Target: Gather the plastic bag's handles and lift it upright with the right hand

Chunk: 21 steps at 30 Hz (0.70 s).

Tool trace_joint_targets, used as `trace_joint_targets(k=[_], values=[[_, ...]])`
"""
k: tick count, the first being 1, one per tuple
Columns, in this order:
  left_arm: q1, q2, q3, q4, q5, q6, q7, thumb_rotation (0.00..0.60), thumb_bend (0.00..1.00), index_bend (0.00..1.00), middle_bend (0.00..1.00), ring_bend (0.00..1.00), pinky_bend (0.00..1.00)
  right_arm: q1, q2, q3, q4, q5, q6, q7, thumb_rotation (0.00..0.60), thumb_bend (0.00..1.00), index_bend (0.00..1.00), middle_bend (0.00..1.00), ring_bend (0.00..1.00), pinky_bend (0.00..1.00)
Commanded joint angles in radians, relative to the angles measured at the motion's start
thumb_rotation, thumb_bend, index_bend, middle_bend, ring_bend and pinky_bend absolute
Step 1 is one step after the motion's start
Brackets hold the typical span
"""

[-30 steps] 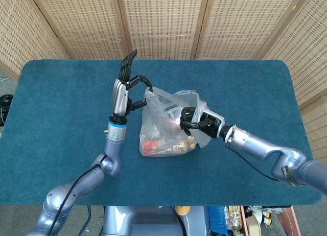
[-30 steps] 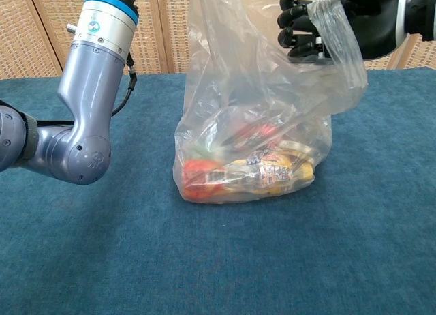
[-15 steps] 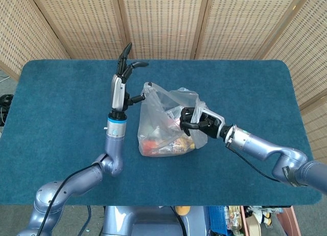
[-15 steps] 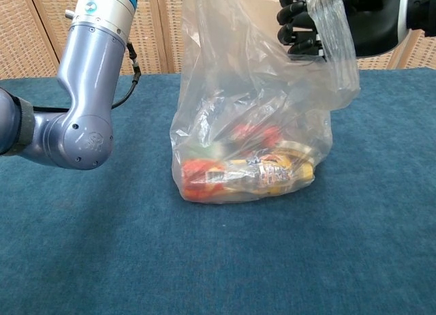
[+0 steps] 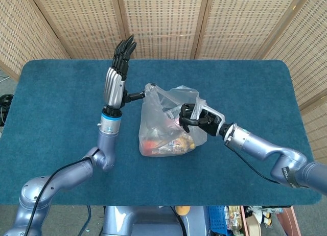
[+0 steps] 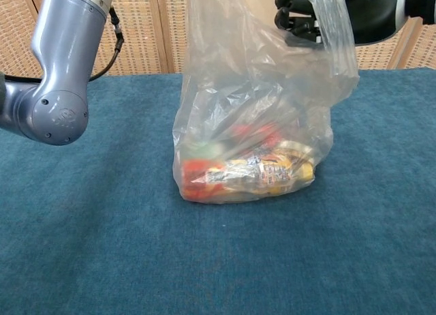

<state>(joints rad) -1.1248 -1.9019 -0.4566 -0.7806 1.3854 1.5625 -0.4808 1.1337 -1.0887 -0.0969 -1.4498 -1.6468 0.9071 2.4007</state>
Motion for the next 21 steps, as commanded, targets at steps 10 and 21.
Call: trace_joint_targets(k=[10,21], values=[[0.009,0.083,0.041,-0.083,0.059,-0.002,0.1,0.6,0.23,0.0,0.0,0.0,0.0,-0.019,0.036,0.126,-0.118,0.195,-0.094,-0.166,0.6,0.32,0.57,0.67,0.5,0.59],[0.011,0.123,0.055,-0.15,0.08,-0.029,0.167,0.6,0.23,0.0,0.0,0.0,0.0,-0.06,0.036,0.256,-0.202,0.384,-0.156,-0.355,0.6,0.34,0.56,0.62,0.44,0.5]])
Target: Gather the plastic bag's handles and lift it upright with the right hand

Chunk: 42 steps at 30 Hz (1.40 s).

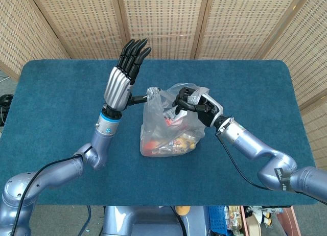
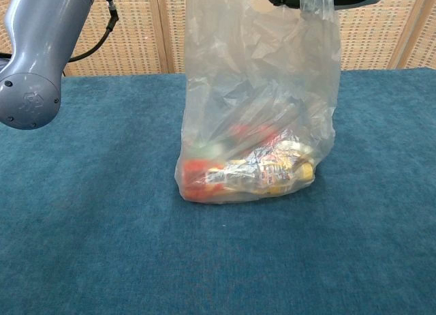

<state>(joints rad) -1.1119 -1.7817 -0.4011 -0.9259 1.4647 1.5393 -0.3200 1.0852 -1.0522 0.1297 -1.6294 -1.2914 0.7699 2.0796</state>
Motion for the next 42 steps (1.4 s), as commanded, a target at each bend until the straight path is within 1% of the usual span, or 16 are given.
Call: trace_joint_targets(k=[1,3,5,10,15,17,19,23,25,32,42], values=[[-0.003,0.004,-0.001,-0.006,0.0,-0.008,0.01,0.6,0.23,0.0,0.0,0.0,0.0,-0.012,-0.001,0.034,-0.026,0.033,-0.022,-0.039,0.6,0.34,0.56,0.62,0.44,0.49],[-0.007,0.008,-0.004,-0.014,-0.001,-0.016,0.023,0.6,0.23,0.0,0.0,0.0,0.0,-0.015,-0.002,0.055,-0.04,0.046,-0.04,-0.069,0.6,0.34,0.56,0.61,0.43,0.44],[-0.011,0.011,-0.008,-0.02,-0.003,-0.023,0.032,0.6,0.23,0.0,0.0,0.0,0.0,-0.021,-0.005,0.074,-0.052,0.055,-0.057,-0.096,0.6,0.35,0.56,0.61,0.41,0.36],[-0.016,0.01,-0.014,-0.032,-0.015,-0.046,0.054,0.6,0.23,0.0,0.0,0.0,0.0,-0.036,-0.019,0.121,-0.068,0.077,-0.095,-0.144,0.6,0.35,0.53,0.57,0.29,0.26],[-0.021,0.008,-0.018,-0.032,-0.013,-0.048,0.064,0.6,0.23,0.0,0.0,0.0,0.0,-0.048,-0.028,0.158,-0.079,0.087,-0.13,-0.181,0.6,0.35,0.51,0.53,0.23,0.24],[-0.024,0.007,-0.021,-0.031,-0.015,-0.053,0.064,0.6,0.23,0.0,0.0,0.0,0.0,-0.053,-0.033,0.173,-0.079,0.089,-0.14,-0.19,0.6,0.35,0.49,0.49,0.2,0.22],[-0.028,0.006,-0.022,-0.032,-0.013,-0.054,0.069,0.6,0.23,0.0,0.0,0.0,0.0,-0.057,-0.043,0.192,-0.075,0.091,-0.162,-0.201,0.6,0.35,0.48,0.48,0.19,0.2],[-0.03,0.005,-0.024,-0.035,-0.015,-0.059,0.074,0.6,0.23,0.0,0.0,0.0,0.0,-0.071,-0.055,0.217,-0.074,0.089,-0.185,-0.217,0.6,0.35,0.47,0.47,0.18,0.19],[-0.031,0.002,-0.023,-0.036,-0.018,-0.068,0.079,0.6,0.23,0.0,0.0,0.0,0.0,-0.077,-0.063,0.231,-0.073,0.091,-0.199,-0.238,0.6,0.35,0.45,0.45,0.16,0.18],[-0.036,-0.006,-0.025,-0.044,-0.02,-0.073,0.084,0.6,0.23,0.0,0.0,0.0,0.0,-0.094,-0.088,0.271,-0.063,0.115,-0.232,-0.289,0.6,0.35,0.41,0.39,0.1,0.07],[-0.036,-0.003,-0.027,-0.049,-0.018,-0.073,0.096,0.6,0.23,0.0,0.0,0.0,0.0,-0.117,-0.108,0.31,-0.043,0.149,-0.262,-0.343,0.6,0.35,0.41,0.39,0.1,0.06]])
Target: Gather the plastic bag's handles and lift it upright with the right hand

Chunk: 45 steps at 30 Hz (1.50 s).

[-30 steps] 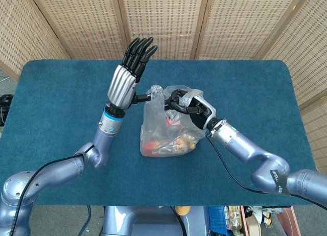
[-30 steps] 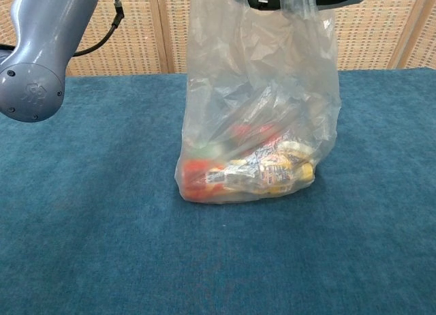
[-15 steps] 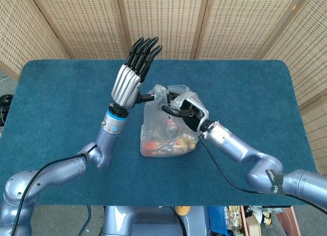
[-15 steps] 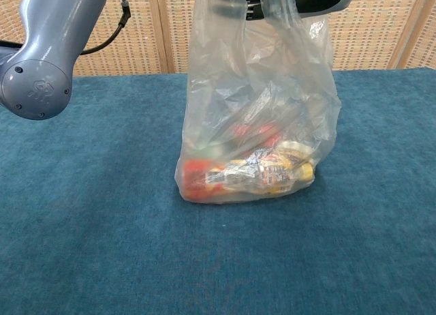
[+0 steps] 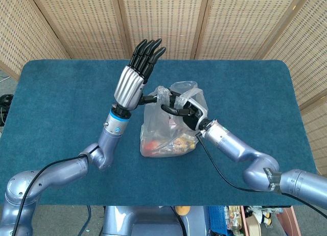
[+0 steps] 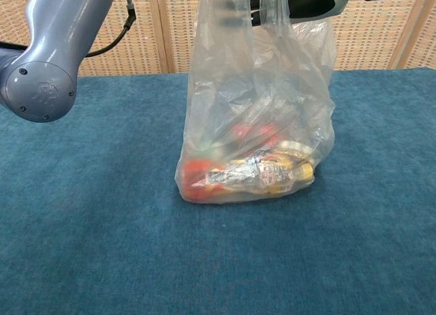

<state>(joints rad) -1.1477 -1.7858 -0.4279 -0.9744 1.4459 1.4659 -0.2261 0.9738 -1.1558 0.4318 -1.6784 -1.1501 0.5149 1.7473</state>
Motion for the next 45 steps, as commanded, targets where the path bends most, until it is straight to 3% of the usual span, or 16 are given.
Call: trace_joint_targets(k=[1,10,14,24,36,39,42,45], values=[[-0.001,0.002,0.0,0.0,0.003,0.001,0.005,0.6,0.23,0.0,0.0,0.0,0.0,-0.011,-0.007,0.015,0.006,0.014,-0.01,-0.012,0.6,0.35,0.41,0.39,0.1,0.06],[-0.008,-0.005,-0.003,0.006,-0.002,-0.012,0.013,0.6,0.23,0.0,0.0,0.0,0.0,-0.054,-0.024,0.105,-0.017,-0.022,-0.057,0.014,0.6,0.35,0.41,0.39,0.11,0.07],[-0.011,-0.008,-0.009,0.01,-0.007,-0.016,0.015,0.6,0.23,0.0,0.0,0.0,0.0,-0.064,-0.033,0.138,-0.014,-0.043,-0.081,0.021,0.6,0.35,0.41,0.39,0.15,0.12],[-0.022,-0.006,-0.026,0.027,-0.028,-0.037,0.015,0.6,0.23,0.0,0.0,0.0,0.0,-0.088,-0.045,0.172,-0.025,-0.069,-0.132,0.007,0.6,0.35,0.4,0.39,0.16,0.12],[-0.026,-0.011,-0.024,0.026,-0.041,-0.059,0.031,0.6,0.23,0.0,0.0,0.0,0.0,-0.132,-0.048,0.215,-0.042,-0.115,-0.161,0.021,0.6,0.34,0.46,0.49,0.26,0.18],[-0.03,-0.017,-0.024,0.031,-0.042,-0.061,0.036,0.6,0.23,0.0,0.0,0.0,0.0,-0.144,-0.048,0.228,-0.048,-0.131,-0.169,0.036,0.6,0.34,0.47,0.51,0.28,0.22],[-0.033,-0.021,-0.024,0.035,-0.043,-0.061,0.036,0.6,0.23,0.0,0.0,0.0,0.0,-0.155,-0.044,0.233,-0.047,-0.151,-0.176,0.04,0.6,0.34,0.48,0.52,0.32,0.34],[-0.034,-0.023,-0.027,0.037,-0.049,-0.065,0.037,0.6,0.23,0.0,0.0,0.0,0.0,-0.168,-0.045,0.236,-0.046,-0.174,-0.174,0.05,0.6,0.33,0.5,0.56,0.35,0.36]])
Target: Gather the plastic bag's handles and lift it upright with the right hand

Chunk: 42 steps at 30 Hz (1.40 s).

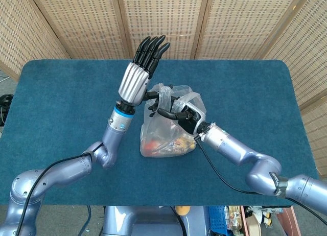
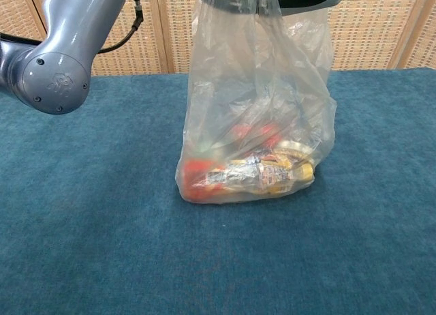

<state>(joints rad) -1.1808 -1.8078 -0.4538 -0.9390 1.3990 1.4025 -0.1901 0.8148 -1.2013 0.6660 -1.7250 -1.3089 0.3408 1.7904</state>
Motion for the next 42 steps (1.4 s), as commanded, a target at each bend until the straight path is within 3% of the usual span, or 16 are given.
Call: trace_joint_targets(k=[1,3,6,9,11,13,17,26,37,40,42], values=[[-0.001,-0.001,-0.002,0.001,-0.003,-0.002,0.001,0.6,0.23,0.0,0.0,0.0,0.0,-0.013,0.0,0.002,0.0,-0.025,0.002,0.01,0.6,0.35,0.5,0.57,0.35,0.36],[0.0,-0.001,-0.001,0.003,-0.004,-0.004,0.002,0.6,0.23,0.0,0.0,0.0,0.0,-0.02,-0.001,0.001,0.001,-0.046,0.008,0.023,0.6,0.4,0.5,0.57,0.33,0.36],[0.0,-0.001,-0.001,0.004,-0.006,-0.007,0.004,0.6,0.23,0.0,0.0,0.0,0.0,-0.027,-0.003,-0.004,0.001,-0.075,0.019,0.039,0.6,0.56,0.48,0.57,0.3,0.36],[0.0,-0.001,-0.005,0.001,-0.014,-0.012,0.004,0.6,0.23,0.0,0.0,0.0,0.0,-0.033,-0.002,-0.02,0.005,-0.125,0.038,0.067,0.6,0.73,0.48,0.57,0.28,0.36],[0.001,0.001,-0.008,-0.001,-0.018,-0.012,0.008,0.6,0.23,0.0,0.0,0.0,0.0,-0.031,0.002,-0.037,0.011,-0.164,0.05,0.096,0.6,0.92,0.48,0.57,0.28,0.36],[0.001,0.004,-0.008,-0.004,-0.017,-0.012,0.012,0.6,0.23,0.0,0.0,0.0,0.0,-0.022,0.011,-0.06,0.022,-0.205,0.06,0.12,0.6,0.99,0.48,0.58,0.29,0.36],[0.004,0.008,-0.009,-0.012,-0.021,-0.014,0.018,0.6,0.23,0.0,0.0,0.0,0.0,0.001,0.028,-0.113,0.046,-0.272,0.102,0.173,0.6,1.0,0.52,0.63,0.34,0.39],[0.024,0.056,0.022,-0.056,-0.026,-0.075,0.046,0.6,0.21,0.0,0.0,0.0,0.0,0.051,0.06,-0.201,0.093,-0.329,0.172,0.219,0.6,1.0,0.68,0.79,0.55,0.78],[0.074,0.162,0.075,-0.138,-0.023,-0.164,0.031,0.595,0.06,0.0,0.0,0.0,0.0,0.117,0.106,-0.293,0.104,-0.316,0.205,0.249,0.6,1.0,0.71,0.81,0.59,0.81],[0.081,0.186,0.093,-0.147,-0.009,-0.185,-0.005,0.526,0.02,0.0,0.0,0.0,0.0,0.129,0.11,-0.31,0.102,-0.305,0.207,0.252,0.6,1.0,0.71,0.81,0.59,0.81],[0.089,0.217,0.115,-0.16,0.013,-0.209,-0.05,0.417,0.0,0.0,0.0,0.0,0.0,0.139,0.111,-0.325,0.106,-0.292,0.211,0.255,0.6,1.0,0.71,0.81,0.59,0.81]])
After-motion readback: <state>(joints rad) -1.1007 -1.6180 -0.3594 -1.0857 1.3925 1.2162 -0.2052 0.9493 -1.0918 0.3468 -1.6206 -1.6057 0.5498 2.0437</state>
